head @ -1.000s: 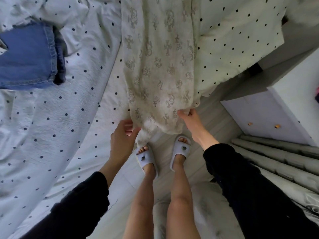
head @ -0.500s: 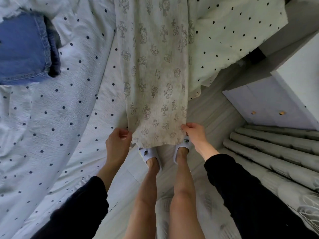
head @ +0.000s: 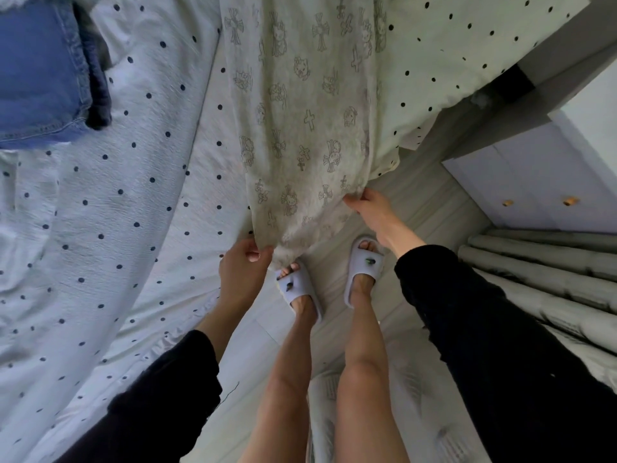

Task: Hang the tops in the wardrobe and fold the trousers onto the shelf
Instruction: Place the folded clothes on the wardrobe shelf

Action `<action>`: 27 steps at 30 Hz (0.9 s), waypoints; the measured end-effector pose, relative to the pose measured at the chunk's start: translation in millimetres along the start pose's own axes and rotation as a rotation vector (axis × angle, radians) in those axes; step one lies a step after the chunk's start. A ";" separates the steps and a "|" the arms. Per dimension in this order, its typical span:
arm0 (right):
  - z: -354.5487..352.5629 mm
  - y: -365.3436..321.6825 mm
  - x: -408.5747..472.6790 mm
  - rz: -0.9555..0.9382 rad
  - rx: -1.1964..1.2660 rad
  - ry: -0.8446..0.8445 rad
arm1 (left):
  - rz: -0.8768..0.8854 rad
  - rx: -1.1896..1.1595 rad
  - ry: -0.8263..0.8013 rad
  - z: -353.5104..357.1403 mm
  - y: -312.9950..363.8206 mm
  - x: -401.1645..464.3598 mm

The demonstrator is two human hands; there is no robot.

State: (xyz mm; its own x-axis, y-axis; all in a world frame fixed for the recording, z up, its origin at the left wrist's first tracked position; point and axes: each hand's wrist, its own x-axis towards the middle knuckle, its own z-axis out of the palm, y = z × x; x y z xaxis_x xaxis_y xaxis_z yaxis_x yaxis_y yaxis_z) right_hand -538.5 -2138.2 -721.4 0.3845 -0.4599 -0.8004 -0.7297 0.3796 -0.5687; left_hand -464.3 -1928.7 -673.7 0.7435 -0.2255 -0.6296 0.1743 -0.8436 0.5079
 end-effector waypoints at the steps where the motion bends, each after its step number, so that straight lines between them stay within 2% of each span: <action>1: -0.5 1.7 -2.7 0.007 -0.043 0.012 | -0.014 -0.040 -0.020 -2.6 -0.9 -3.7; 3: -1.6 5.3 -15.7 0.030 -0.090 0.030 | -0.046 -0.116 -0.037 -11.8 -3.4 -12.0; 8: -6.4 7.1 -79.8 0.093 -0.002 -0.015 | -0.104 -0.249 -0.073 -45.0 2.6 -31.5; 11: -6.8 1.8 -114.8 0.087 0.004 0.002 | -0.064 -0.182 -0.119 -70.1 17.3 -45.9; 16: -5.3 -12.3 -154.1 0.093 0.011 -0.016 | -0.100 -0.084 -0.182 -113.9 33.7 -61.2; 19: 3.4 -19.6 -174.3 0.113 0.048 -0.051 | -0.105 -0.105 -0.173 -136.6 32.7 -70.0; 22: 20.5 -29.0 -191.1 0.136 0.045 -0.156 | -0.133 -0.148 -0.120 -161.1 28.0 -71.3; 27: 73.4 -52.4 -212.9 0.102 0.016 -0.130 | -0.074 -0.148 -0.113 -218.5 14.6 -55.5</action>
State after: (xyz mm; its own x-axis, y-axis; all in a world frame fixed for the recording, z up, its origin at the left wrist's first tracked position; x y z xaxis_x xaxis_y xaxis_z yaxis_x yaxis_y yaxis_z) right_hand -540.6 -2001.3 -535.2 0.3794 -0.3108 -0.8714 -0.7600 0.4325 -0.4852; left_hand -361.9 -1822.0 -502.9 0.6491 -0.2257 -0.7264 0.3253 -0.7809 0.5333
